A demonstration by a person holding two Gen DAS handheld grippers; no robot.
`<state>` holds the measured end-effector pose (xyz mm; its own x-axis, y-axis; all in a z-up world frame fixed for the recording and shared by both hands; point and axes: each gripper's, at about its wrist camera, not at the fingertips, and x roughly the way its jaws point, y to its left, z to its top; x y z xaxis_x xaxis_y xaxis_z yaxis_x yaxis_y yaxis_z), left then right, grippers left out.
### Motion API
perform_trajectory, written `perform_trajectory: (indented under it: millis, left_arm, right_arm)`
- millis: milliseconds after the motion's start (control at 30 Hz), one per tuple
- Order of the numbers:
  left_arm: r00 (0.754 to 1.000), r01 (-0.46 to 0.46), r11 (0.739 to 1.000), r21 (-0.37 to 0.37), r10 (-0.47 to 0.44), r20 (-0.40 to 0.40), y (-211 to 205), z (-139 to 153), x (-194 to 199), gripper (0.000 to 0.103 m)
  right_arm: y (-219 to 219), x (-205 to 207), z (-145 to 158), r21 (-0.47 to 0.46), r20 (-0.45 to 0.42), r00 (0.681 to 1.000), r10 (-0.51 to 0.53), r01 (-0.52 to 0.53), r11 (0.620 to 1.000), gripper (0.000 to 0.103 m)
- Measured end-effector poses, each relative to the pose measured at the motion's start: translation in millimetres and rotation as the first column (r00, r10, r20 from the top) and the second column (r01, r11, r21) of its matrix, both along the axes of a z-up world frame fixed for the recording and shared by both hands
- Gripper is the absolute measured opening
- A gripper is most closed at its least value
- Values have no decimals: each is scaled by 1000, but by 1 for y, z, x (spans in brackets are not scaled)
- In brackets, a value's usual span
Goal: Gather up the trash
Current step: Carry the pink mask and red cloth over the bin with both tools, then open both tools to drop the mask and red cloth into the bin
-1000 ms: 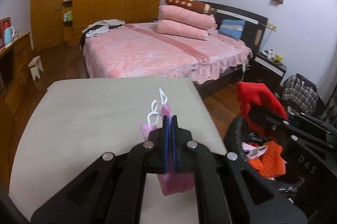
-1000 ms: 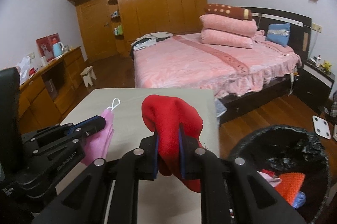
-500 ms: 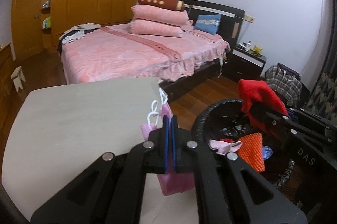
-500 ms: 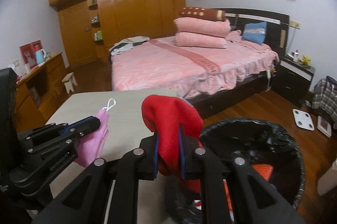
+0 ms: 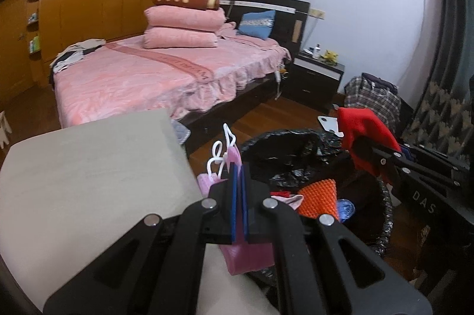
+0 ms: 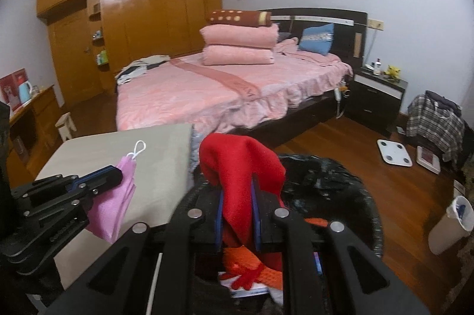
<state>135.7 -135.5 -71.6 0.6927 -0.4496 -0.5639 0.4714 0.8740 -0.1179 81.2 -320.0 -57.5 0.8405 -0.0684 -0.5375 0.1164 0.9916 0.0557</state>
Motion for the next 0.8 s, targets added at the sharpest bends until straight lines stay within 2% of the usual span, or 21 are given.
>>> perform_trajectory:
  millis: [367,700,733,800]
  left_arm:
    - [993,102,995,12,-102,-52,-53,-34,18,2]
    - [982,168,986,-3,-167,-87,-89,-49,35,3]
    - [981,174,985,-4,-173,-91,-91,-50,37,7]
    - [980,179,984,-15,-180,-90,-94,-50,38,30]
  right_arm:
    - [-53,6,-34,7,-67,993,-96,97,995,15]
    - [-83,11,-63,27,-104,986,-133,136,990,17]
    - [-84,13,-64,25,-107,985,-138,141,990,21]
    - [-88,14,-69,17,-114,982,-153,155,988,26]
